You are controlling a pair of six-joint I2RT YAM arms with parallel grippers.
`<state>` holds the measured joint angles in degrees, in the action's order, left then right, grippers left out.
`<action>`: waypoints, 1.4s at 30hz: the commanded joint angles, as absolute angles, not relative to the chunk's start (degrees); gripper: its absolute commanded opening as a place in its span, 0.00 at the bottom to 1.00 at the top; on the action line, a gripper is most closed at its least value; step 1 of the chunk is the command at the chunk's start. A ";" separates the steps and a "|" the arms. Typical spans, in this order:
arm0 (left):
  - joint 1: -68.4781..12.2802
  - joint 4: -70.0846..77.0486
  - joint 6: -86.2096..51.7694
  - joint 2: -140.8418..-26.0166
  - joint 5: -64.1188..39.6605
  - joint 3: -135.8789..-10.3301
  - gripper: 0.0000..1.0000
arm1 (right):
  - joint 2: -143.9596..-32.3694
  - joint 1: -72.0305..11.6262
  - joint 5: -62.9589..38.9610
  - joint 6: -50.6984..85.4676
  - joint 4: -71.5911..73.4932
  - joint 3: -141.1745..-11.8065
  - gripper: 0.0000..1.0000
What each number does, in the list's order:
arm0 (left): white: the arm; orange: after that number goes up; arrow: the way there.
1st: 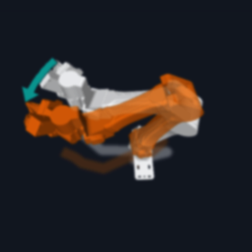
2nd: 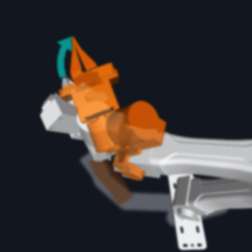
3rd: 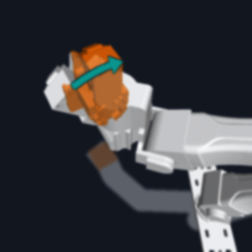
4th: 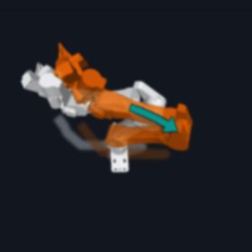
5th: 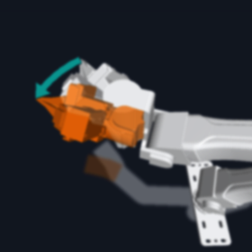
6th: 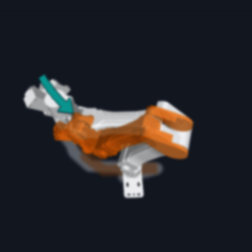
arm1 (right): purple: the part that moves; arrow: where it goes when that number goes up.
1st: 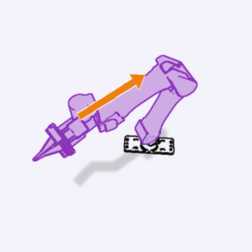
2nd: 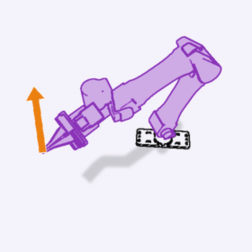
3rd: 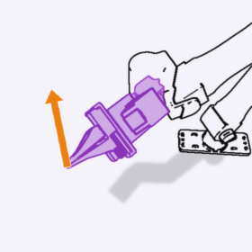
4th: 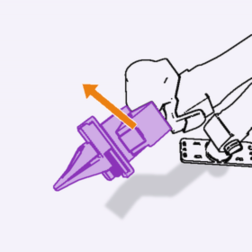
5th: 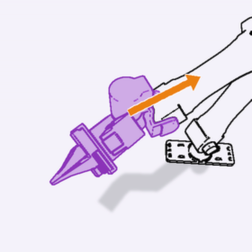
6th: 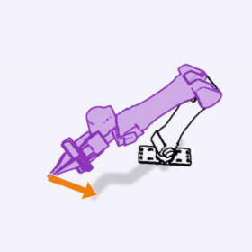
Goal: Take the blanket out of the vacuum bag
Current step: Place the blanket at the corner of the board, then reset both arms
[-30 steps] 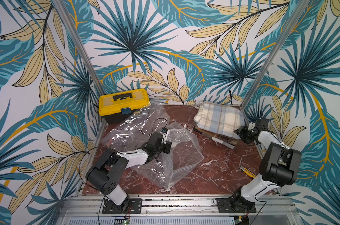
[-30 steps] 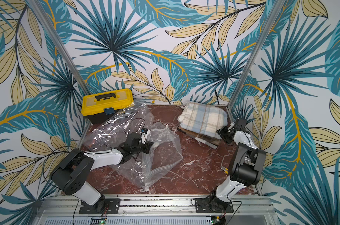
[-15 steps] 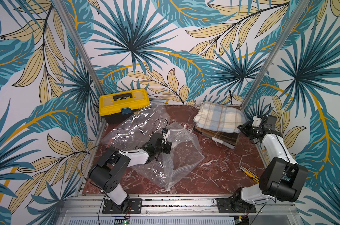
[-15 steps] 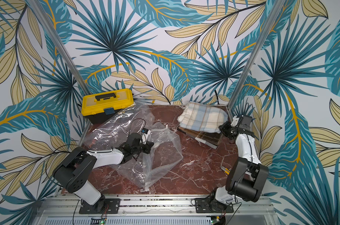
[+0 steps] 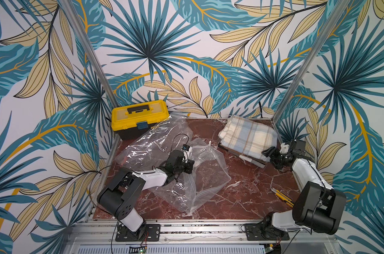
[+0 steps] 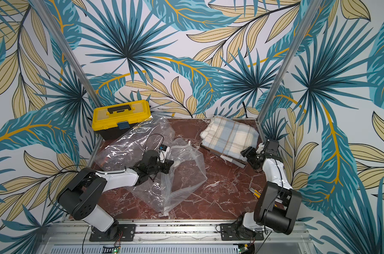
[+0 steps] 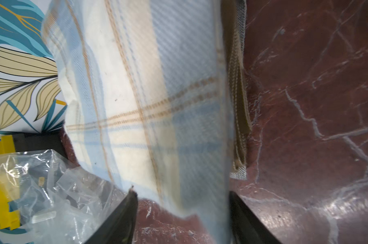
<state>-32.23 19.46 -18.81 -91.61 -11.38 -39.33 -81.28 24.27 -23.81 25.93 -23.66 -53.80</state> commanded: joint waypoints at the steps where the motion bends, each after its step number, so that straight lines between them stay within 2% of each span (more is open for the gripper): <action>1: -32.39 17.09 -17.12 -87.60 -10.98 -38.74 0.00 | -74.77 21.69 -15.89 22.95 -28.18 -56.22 0.83; 2: -32.42 16.46 -16.71 -87.00 -10.54 -38.94 0.00 | -72.58 20.30 -13.68 21.88 -29.79 -57.63 0.93; 3: -32.42 15.71 -16.30 -86.62 -10.28 -39.33 0.00 | -71.33 19.14 -12.60 21.41 -30.99 -59.03 0.99; 7: -32.21 10.73 -14.47 -85.53 -8.99 -42.50 0.00 | -72.33 13.31 -12.10 20.23 -37.07 -68.57 1.00; 8: -32.14 9.17 -14.20 -85.05 -8.81 -43.53 0.09 | -73.33 11.32 -10.67 19.41 -38.47 -70.80 0.99; 11: -31.78 4.33 -12.08 -82.69 -8.41 -46.69 0.61 | -76.55 6.56 -11.05 18.78 -38.01 -74.09 1.00; 13: -30.90 0.75 -10.56 -80.61 -6.26 -48.49 0.78 | -79.75 4.48 -13.15 18.43 -36.40 -74.22 1.00; 15: -28.83 -2.29 -9.68 -77.93 -4.80 -49.40 1.00 | -83.41 2.16 -13.58 17.29 -35.63 -73.98 0.99; 18: -24.82 -5.96 -9.07 -72.41 -3.29 -49.02 1.00 | -86.22 -0.95 -14.26 14.87 -32.73 -71.17 1.00; 23: -20.59 -8.69 -7.70 -62.19 -0.02 -46.62 1.00 | -82.63 -1.77 -18.57 15.67 -24.48 -62.28 1.00; 28: -16.60 -5.46 -7.52 -55.09 10.61 -40.44 1.00 | -74.95 -1.76 -12.49 13.40 -25.75 -57.27 1.00; 32: -12.38 -0.03 -8.91 -57.09 14.71 -36.18 1.00 | -70.79 -1.60 -9.43 11.80 -25.00 -54.94 0.99; 37: -9.96 7.26 -5.58 -60.84 22.23 -31.99 1.00 | -73.97 -1.25 -6.75 12.16 -16.53 -51.30 1.00; 42: -3.27 27.16 -2.26 -63.82 18.54 -22.87 1.00 | -75.25 -1.32 3.16 8.55 3.42 -42.78 1.00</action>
<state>-6.39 12.97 -4.82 -62.24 18.39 -25.96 -74.94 -1.48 -4.03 11.53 -9.89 -46.98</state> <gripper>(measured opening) 0.997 0.994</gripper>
